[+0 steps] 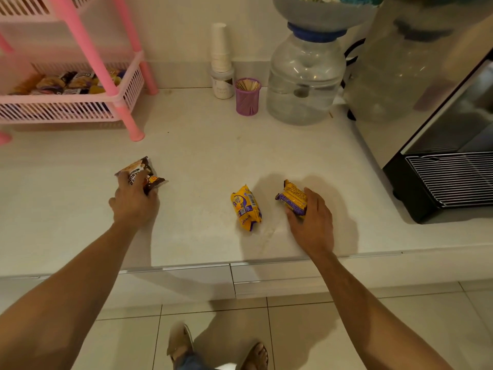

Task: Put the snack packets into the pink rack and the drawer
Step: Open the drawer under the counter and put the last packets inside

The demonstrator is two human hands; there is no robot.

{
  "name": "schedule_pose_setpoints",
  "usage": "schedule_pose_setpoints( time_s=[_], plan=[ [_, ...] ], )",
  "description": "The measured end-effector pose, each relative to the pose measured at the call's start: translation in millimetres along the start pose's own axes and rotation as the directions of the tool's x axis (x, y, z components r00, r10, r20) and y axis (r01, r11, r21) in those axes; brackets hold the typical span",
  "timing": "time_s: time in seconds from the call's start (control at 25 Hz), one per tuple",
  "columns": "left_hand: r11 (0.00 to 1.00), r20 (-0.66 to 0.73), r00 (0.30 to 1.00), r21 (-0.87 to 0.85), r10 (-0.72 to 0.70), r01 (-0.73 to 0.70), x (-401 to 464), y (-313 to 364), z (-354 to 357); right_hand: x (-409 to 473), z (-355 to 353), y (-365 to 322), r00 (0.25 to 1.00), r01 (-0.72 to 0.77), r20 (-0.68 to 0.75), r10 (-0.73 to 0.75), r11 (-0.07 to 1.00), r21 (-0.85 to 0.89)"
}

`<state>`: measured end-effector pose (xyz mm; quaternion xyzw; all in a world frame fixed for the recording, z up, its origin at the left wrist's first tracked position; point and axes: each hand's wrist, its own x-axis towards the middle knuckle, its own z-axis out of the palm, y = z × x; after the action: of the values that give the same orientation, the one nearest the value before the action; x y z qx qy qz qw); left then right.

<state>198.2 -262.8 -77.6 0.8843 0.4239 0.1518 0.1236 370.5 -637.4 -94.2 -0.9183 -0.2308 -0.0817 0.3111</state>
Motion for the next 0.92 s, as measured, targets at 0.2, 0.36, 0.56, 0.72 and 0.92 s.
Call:
schedule_pose_setpoints(
  time_s=[0.2, 0.36, 0.56, 0.72, 0.92],
  plan=[
    [0.967, -0.097, 0.988, -0.214, 0.117, -0.136, -16.8, 17.3, 3.4, -0.4, 0.1, -0.2, 1.0, -0.011, -0.01, 0.011, 1.0, 0.009],
    [0.915, -0.165, 0.961, -0.306, 0.223, -0.264, -53.7, 45.7, 10.4, -0.3, 0.1, -1.7, 1.0, -0.016, -0.011, 0.016, 1.0, 0.024],
    [0.9, -0.116, 0.928, -0.225, 0.355, -0.372, -93.3, 70.8, 27.0, -3.0, 0.1, -2.7, 0.997, -0.076, -0.022, 0.078, 0.994, 0.084],
    [0.862, -0.089, 0.886, -0.203, 0.455, -0.464, -103.6, 79.7, 32.3, -7.8, -2.4, 2.2, 0.979, -0.156, -0.089, 0.182, 0.957, 0.243],
    [0.864, -0.054, 0.889, -0.215, 0.456, -0.456, -106.5, 78.7, 33.6, -18.9, -6.4, 8.4, 0.952, -0.236, -0.102, 0.29, 0.902, 0.362]
  ],
)
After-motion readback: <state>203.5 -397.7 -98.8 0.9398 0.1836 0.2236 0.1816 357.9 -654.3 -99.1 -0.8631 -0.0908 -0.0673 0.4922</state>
